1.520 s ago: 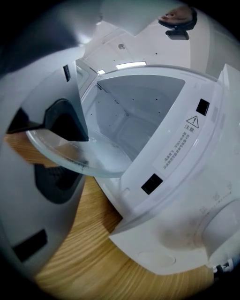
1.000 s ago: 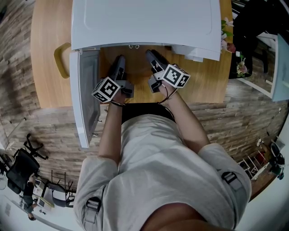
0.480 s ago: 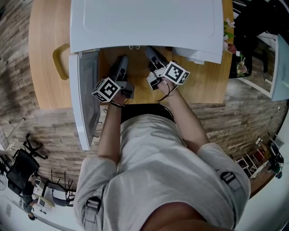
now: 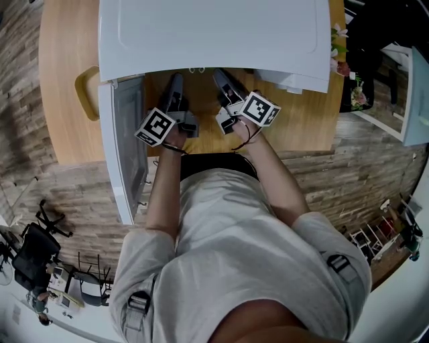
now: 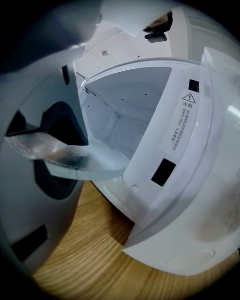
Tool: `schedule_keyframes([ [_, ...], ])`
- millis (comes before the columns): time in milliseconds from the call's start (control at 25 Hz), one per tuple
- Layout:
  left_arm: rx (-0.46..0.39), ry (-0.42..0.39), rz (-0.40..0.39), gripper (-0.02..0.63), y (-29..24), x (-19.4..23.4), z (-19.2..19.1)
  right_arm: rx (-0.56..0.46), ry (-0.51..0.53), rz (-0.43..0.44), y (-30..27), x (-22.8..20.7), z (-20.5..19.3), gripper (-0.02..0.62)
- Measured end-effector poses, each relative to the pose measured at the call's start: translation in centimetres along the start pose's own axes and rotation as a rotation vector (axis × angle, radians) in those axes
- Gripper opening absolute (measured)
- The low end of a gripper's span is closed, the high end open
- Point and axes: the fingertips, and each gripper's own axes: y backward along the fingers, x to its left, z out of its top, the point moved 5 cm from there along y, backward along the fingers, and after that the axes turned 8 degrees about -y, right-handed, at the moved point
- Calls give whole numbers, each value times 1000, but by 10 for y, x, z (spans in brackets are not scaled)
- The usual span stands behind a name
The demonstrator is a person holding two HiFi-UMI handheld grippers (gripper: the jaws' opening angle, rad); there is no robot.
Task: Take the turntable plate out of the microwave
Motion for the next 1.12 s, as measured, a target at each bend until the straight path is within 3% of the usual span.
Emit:
schedule_keyframes([
  [440, 3, -26, 1, 104, 7, -4, -1, -7, 76, -30, 10, 0, 0, 94],
  [1120, 10, -89, -7, 101, 36, -12, -15, 16, 55, -25, 36, 1, -20, 98],
])
